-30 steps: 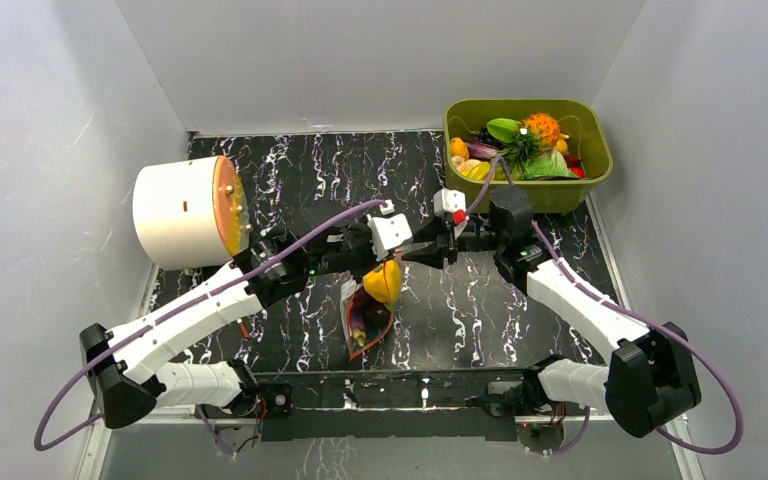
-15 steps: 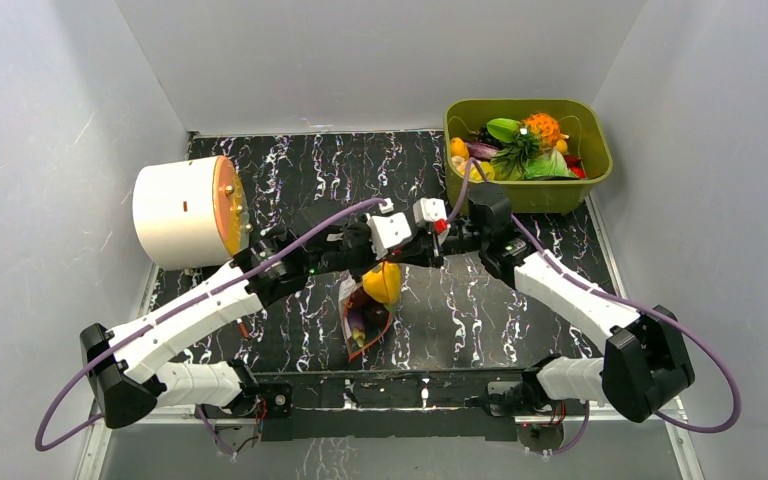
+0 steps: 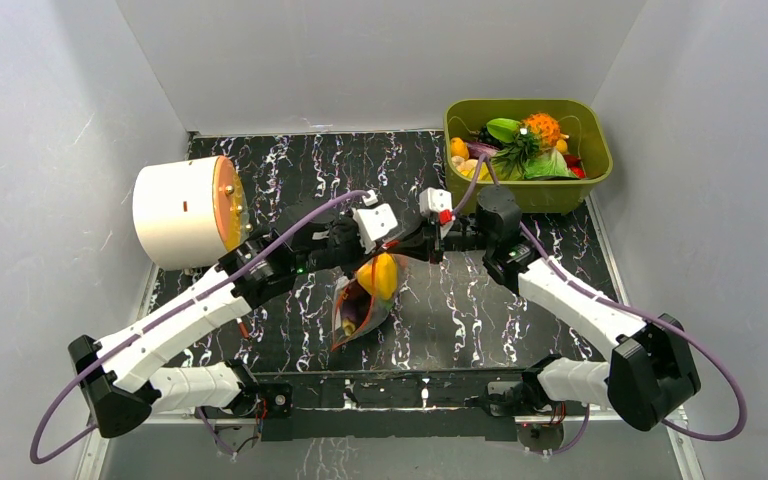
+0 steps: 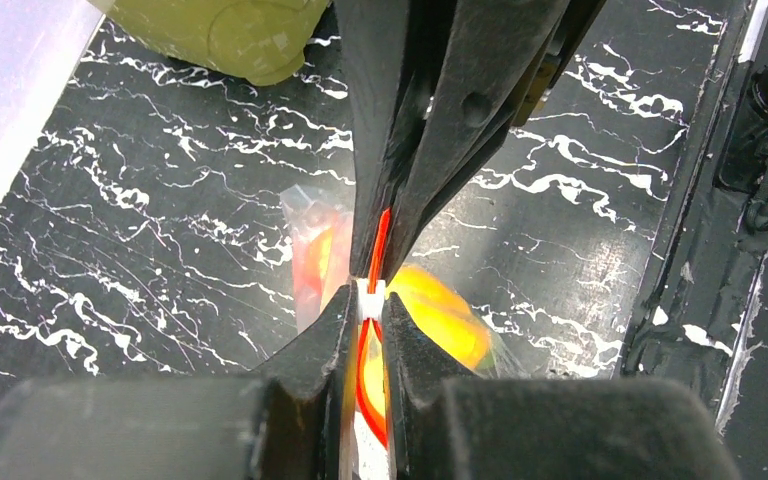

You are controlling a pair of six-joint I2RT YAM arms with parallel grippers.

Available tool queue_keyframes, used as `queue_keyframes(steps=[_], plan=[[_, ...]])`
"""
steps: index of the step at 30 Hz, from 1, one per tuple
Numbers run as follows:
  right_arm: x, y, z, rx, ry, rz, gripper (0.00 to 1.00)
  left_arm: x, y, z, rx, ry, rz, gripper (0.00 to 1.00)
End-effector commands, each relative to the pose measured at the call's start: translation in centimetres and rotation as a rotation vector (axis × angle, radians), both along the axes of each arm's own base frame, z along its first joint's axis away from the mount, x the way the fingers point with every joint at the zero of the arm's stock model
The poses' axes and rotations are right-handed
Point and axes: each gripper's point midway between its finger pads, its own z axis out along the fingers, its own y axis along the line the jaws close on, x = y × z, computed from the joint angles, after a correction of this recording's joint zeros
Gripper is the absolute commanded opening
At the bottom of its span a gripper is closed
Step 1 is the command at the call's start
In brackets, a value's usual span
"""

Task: Place the food in the zip-top bag and seal the zipper
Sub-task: Zip the zipper food storage bag at the center of the board.

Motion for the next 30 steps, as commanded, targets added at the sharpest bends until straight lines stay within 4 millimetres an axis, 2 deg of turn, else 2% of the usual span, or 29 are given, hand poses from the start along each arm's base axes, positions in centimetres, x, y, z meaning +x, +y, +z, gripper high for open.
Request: queue_keyframes(steps=[1, 12, 21, 23, 26, 30], plan=[[0.4, -0.7, 5.2, 0.112, -0.159, -0.047, 0.0, -0.8, 2.2, -2.7, 0.08, 0.104, 0.022, 0.0], [1.6, -2.0, 6.5, 0.142, -0.164, -0.152, 0.0, -0.5, 2.6, -2.0, 0.031, 0.135, 0.04, 0.0], [2.7, -3.3, 5.5, 0.144, -0.112, -0.225, 0.0, -1.0, 3.0, -1.9, 0.02, 0.144, 0.042, 0.0], [2.4, -3.3, 5.2, 0.125, -0.119, -0.214, 0.0, -1.2, 3.1, -2.0, 0.014, 0.145, 0.04, 0.0], [1.1, -2.9, 4.4, 0.081, -0.118, -0.111, 0.0, -1.3, 2.6, -1.7, -0.009, 0.143, 0.016, 0.0], [-0.2, -2.4, 3.8, 0.051, -0.105, -0.02, 0.23, -1.0, 2.1, -1.8, -0.01, 0.138, 0.004, 0.0]])
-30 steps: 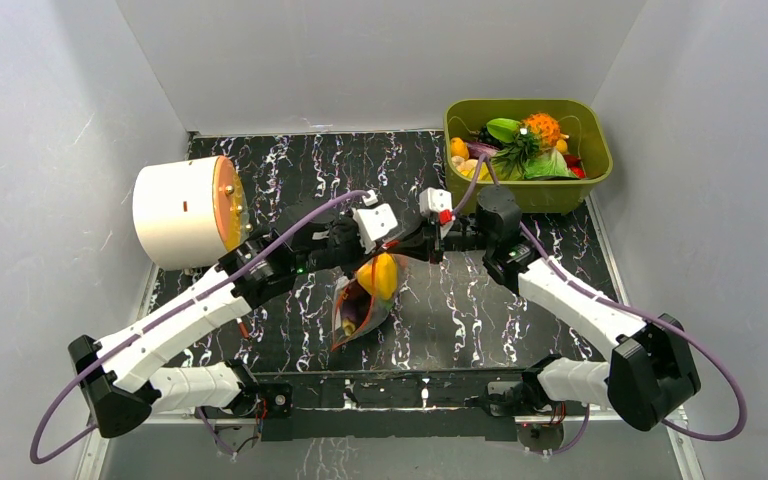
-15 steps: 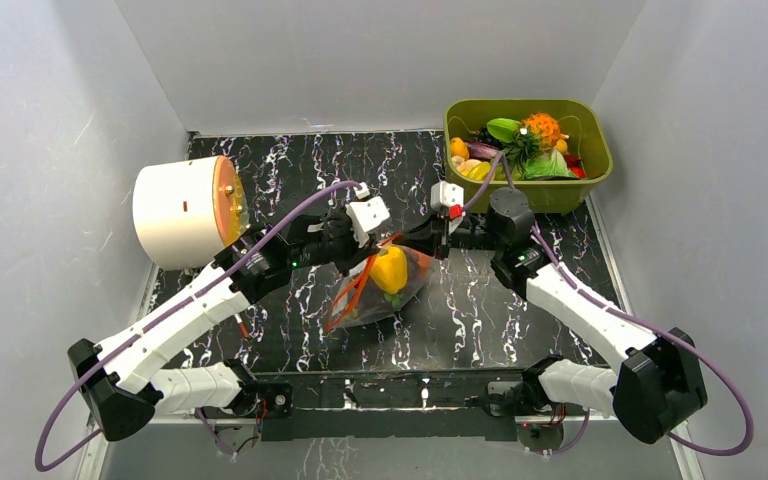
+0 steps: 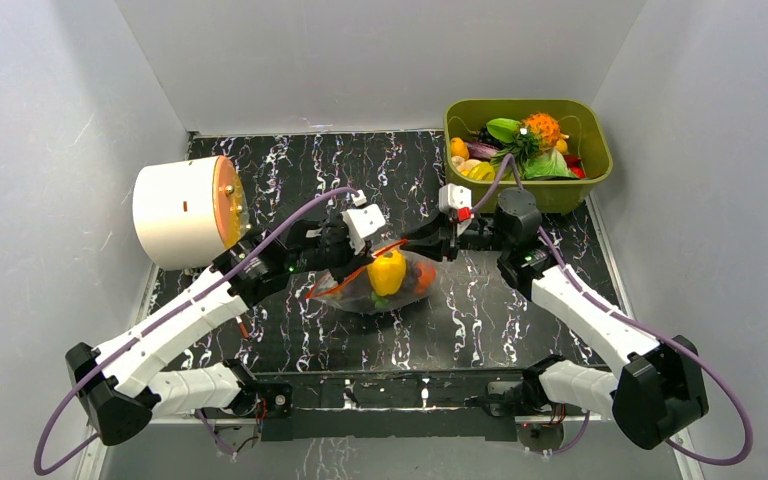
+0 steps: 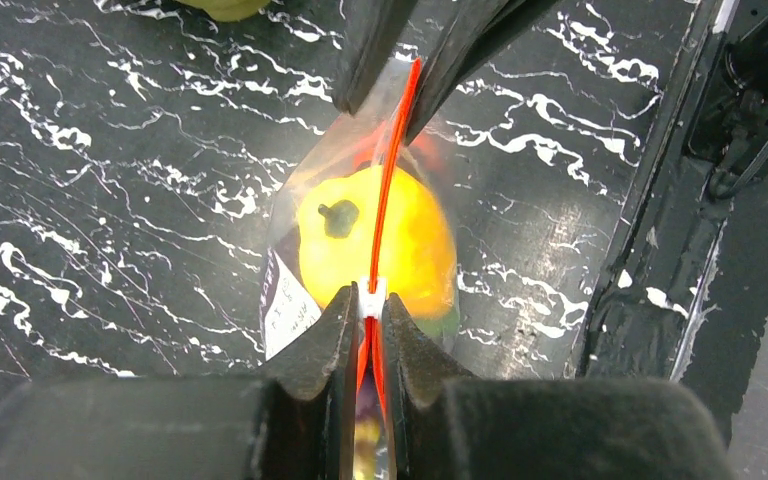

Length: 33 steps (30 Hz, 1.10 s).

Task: Place the food in the zip-top bag and seal the zipper
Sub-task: Zip the zipper food storage bag at the center of the board.

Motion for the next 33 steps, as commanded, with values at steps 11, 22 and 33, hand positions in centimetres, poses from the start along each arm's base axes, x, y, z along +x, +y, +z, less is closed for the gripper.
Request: queue_keyframes(steps=[11, 22, 33], plan=[[-1.5, 0.8, 2.7, 0.016, -0.102, 0.119, 0.2, -0.2, -0.2, 0.1, -0.011, 0.018, -0.022, 0.0], [1.7, -0.1, 3.0, -0.005, -0.104, -0.064, 0.0, -0.4, 1.2, -0.4, 0.031, 0.022, 0.001, 0.0], [4.1, -2.8, 4.9, 0.031, -0.124, -0.216, 0.0, -1.5, 3.9, -1.6, 0.103, 0.022, 0.034, 0.0]])
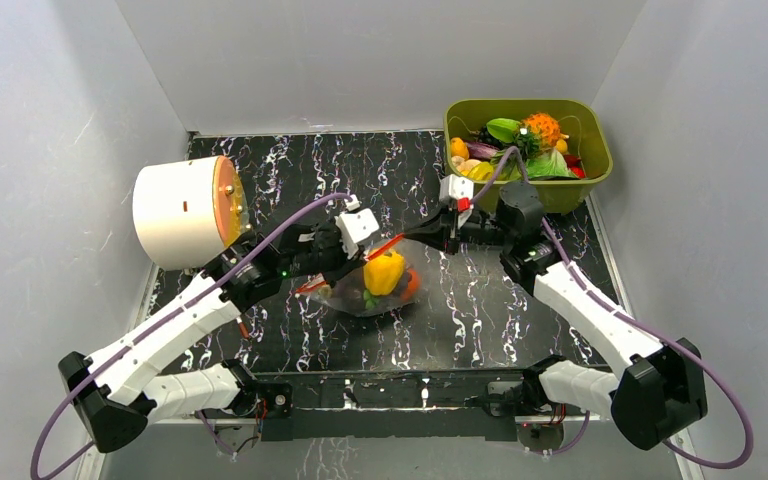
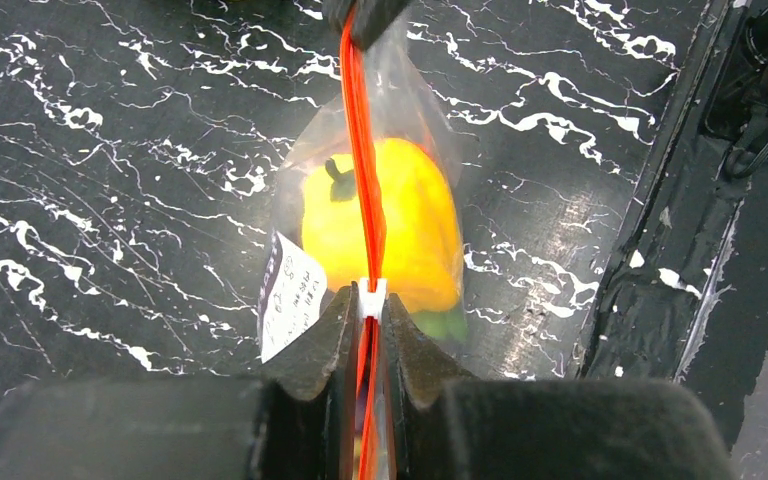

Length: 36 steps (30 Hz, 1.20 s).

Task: Place the food in the zip-top bag and seal the zipper
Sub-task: Zip the zipper food storage bag at the center of the board.

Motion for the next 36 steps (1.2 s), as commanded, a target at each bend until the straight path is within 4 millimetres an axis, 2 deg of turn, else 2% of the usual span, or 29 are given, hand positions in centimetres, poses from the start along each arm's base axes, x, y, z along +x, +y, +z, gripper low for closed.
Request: queue_keyframes(steps=[1, 12, 25, 36], plan=[[2.9, -2.4, 4.7, 0.063, -0.139, -0.173, 0.0, -1.1, 2.6, -0.9, 0.07, 0.016, 0.026, 0.0], [5.5, -5.8, 4.8, 0.064, -0.127, -0.359, 0.0, -1.6, 3.5, -1.3, 0.096, 0.007, 0.021, 0.0], [7.2, -7.9, 4.6, 0.075, -0.09, -0.499, 0.0, -1.9, 4.5, -0.7, 0.114, -0.015, 0.035, 0.0], [8.4, -9.9, 4.3, 0.122, -0.026, -0.601, 0.0, -2.9, 5.8, -0.7, 0.128, -0.018, 0.033, 0.0]])
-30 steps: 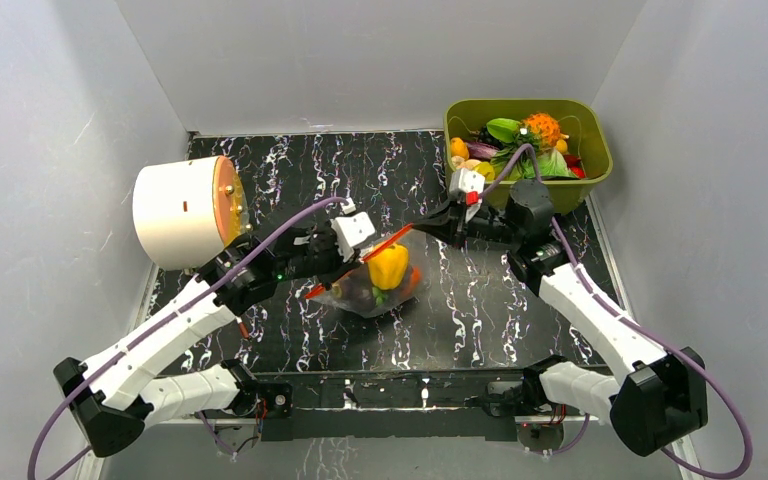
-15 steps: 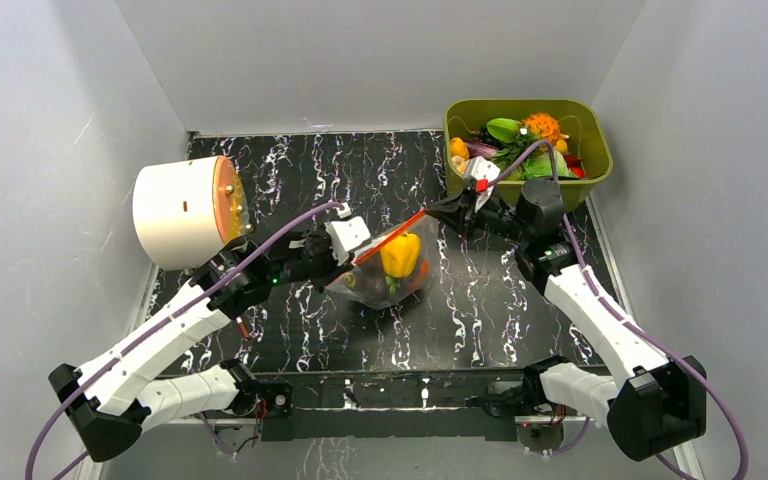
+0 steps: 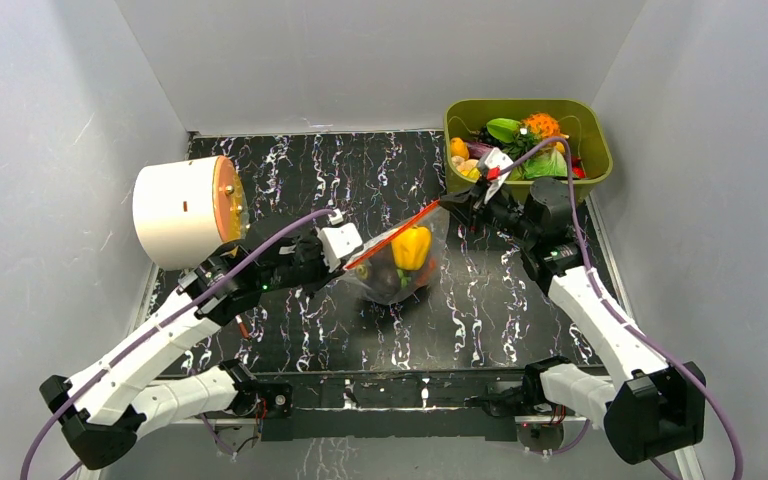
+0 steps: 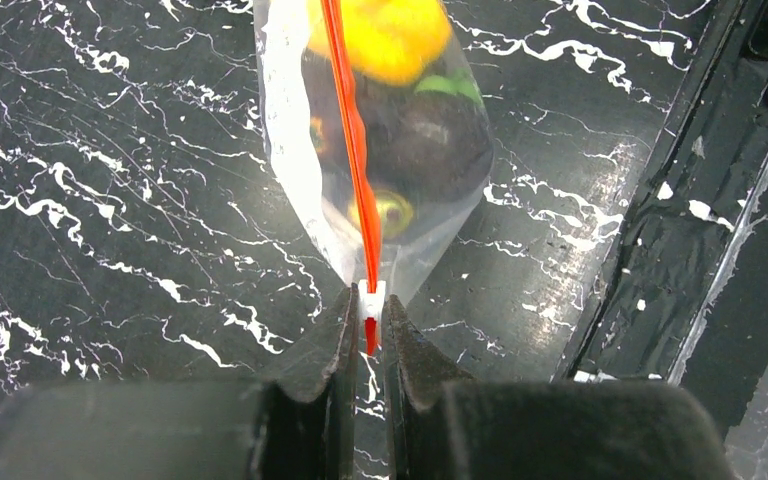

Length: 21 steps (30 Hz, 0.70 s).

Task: Place the food in the zip-top bag and seal the zipper
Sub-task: Zip the zipper food storage bag at the center of the board.

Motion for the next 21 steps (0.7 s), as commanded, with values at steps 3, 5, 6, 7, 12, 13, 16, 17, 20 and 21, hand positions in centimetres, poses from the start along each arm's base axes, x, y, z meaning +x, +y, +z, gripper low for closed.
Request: queue_keyframes(steps=[3, 5, 6, 7, 12, 13, 16, 17, 20, 21], plan=[[1.9, -2.9, 3.0, 0.069, -0.095, -0.17, 0.0, -1.3, 2.0, -0.1, 0.029, 0.007, 0.012, 0.0], [2.2, -3.4, 2.5, 0.079, -0.049, -0.203, 0.0, -1.4, 1.9, 0.5, 0.018, 0.001, 0.003, 0.0], [2.3, -3.6, 2.4, 0.085, -0.026, -0.218, 0.0, -1.5, 1.9, 0.8, 0.014, -0.002, -0.001, 0.0], [2.4, -3.8, 2.5, 0.089, -0.009, -0.231, 0.0, -1.5, 1.9, 1.0, 0.011, -0.004, -0.003, 0.0], [0.1, -5.3, 3.8, 0.148, 0.029, -0.316, 0.0, -1.9, 2.0, 1.9, -0.01, -0.016, -0.01, 0.0], [-0.7, -5.7, 4.1, 0.155, 0.033, -0.333, 0.0, -2.1, 2.0, 2.2, -0.021, -0.019, -0.015, 0.0], [-3.3, -6.7, 5.1, 0.173, 0.046, -0.365, 0.0, -2.9, 1.6, 3.1, -0.064, -0.008, -0.046, 0.0], [-4.1, -6.6, 5.4, 0.185, 0.049, -0.354, 0.0, -3.1, 1.3, 3.2, -0.078, -0.001, -0.055, 0.0], [-5.3, -6.4, 4.8, 0.205, 0.078, -0.336, 0.0, -3.2, -0.1, 2.5, -0.132, 0.046, -0.068, 0.0], [-5.2, -6.5, 4.5, 0.209, 0.085, -0.344, 0.0, -3.1, -0.5, 1.6, -0.133, 0.069, -0.07, 0.0]])
